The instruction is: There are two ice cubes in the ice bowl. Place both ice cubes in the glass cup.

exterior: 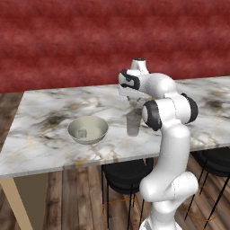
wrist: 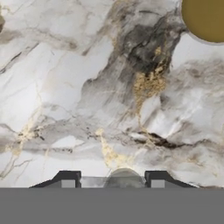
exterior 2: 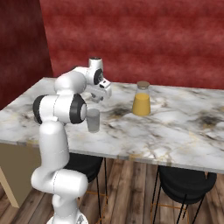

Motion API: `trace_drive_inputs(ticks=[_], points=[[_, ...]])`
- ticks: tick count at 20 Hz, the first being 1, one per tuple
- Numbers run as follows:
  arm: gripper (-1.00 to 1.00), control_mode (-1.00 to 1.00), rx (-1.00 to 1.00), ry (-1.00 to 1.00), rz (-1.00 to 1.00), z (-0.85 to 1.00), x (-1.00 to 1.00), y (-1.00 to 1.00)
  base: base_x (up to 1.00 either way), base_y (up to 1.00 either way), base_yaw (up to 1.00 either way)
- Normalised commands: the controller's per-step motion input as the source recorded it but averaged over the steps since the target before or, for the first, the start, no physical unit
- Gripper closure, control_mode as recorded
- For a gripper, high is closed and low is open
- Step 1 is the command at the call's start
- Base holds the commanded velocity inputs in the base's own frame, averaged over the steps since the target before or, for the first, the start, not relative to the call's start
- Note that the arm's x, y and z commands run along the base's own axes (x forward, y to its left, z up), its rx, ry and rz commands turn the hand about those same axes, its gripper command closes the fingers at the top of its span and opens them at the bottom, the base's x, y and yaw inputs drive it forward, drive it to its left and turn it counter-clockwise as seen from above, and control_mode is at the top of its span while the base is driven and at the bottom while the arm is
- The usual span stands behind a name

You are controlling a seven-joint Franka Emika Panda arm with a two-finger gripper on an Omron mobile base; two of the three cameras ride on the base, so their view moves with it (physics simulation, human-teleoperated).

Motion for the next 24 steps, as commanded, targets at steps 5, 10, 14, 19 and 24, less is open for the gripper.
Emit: trace_drive_inputs(ticks=[5,10,14,19,24], points=[[1.0,-1.0,0.0,0.0,0.0,-0.08,-0.61,0.0,0.0,0.0,0.0],[1.0,-1.0,0.0,0.0,0.0,-0.19,-0.39,0.01,0.0,0.0,0.0],[1.0,-1.0,0.0,0.0,0.0,-0.28,-0.01,0.03,0.0,0.0,0.0],[1.0,-1.0,0.0,0.0,0.0,-0.22,0.04,0.0,0.0,0.0,0.0],[1.0,-1.0,0.0,0.0,0.0,-0.14,0.09,0.0,0.0,0.0,0.0]])
